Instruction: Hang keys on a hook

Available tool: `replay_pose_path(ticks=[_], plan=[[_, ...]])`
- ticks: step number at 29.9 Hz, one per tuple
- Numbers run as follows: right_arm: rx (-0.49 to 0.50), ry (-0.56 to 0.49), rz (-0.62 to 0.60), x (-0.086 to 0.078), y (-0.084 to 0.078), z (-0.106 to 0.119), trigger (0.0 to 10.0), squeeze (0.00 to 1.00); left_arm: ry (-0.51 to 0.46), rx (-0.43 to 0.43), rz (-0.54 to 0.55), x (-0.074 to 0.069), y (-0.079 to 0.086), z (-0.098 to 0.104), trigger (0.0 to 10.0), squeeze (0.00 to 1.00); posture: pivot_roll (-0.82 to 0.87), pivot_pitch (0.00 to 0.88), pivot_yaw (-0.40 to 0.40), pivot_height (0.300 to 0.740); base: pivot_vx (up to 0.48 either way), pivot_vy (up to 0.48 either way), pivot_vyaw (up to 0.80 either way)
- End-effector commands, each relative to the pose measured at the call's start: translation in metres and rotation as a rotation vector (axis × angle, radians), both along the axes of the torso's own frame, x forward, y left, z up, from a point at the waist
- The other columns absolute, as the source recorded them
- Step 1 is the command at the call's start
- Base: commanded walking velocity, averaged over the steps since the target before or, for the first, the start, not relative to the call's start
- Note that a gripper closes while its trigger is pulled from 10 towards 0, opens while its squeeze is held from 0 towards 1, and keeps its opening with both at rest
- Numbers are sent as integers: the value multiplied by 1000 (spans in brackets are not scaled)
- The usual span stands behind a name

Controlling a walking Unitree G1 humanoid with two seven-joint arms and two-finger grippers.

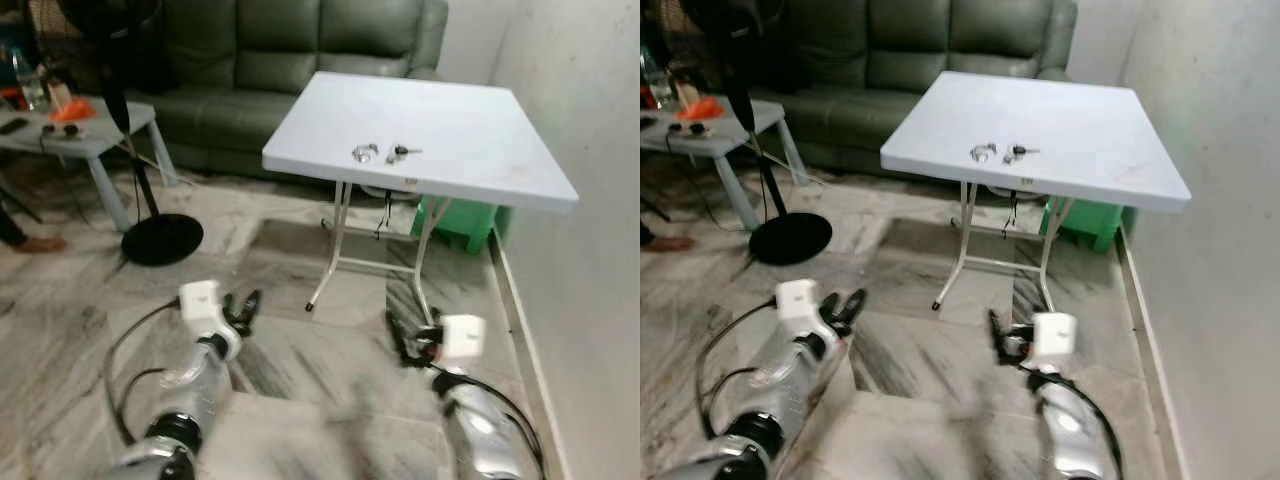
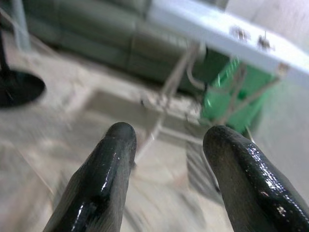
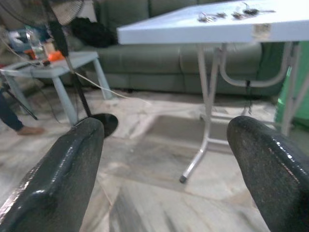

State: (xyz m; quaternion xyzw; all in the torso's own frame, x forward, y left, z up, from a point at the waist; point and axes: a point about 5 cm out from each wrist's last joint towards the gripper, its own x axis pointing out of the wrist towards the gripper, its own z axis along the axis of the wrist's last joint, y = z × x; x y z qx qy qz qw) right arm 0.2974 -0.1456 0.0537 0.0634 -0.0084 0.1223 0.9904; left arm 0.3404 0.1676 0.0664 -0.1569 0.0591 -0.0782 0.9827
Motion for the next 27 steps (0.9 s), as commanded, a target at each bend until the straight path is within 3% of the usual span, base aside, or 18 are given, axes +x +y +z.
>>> replay_pose_path(ticks=[1, 6, 14, 20, 27], plan=[[-15, -20, -28, 1, -11, 6, 10000, 0, -29, -13, -18, 4, -12, 7, 10000, 0, 12, 0, -1, 740, 0, 0, 0], [-20, -76, -24, 3, -9, 22, 10000, 0, -85, 53, 6, 9, -16, 21, 10000, 0, 9, 0, -3, 740, 0, 0, 0], [2, -175, -56, 7, -15, 54, 10000, 0, -165, 47, -38, 9, -15, 43, 10000, 0, 6, 0, -2, 740, 0, 0, 0], [3, -219, -56, -5, -17, 66, 10000, 0, -202, 17, -1, 4, -13, 51, 10000, 0, -6, 0, 2, 740, 0, 0, 0], [23, -233, -51, -21, -12, 71, 10000, 0, -197, 15, -59, -10, -27, 46, 10000, 0, -9, 0, 6, 740, 0, 0, 0]])
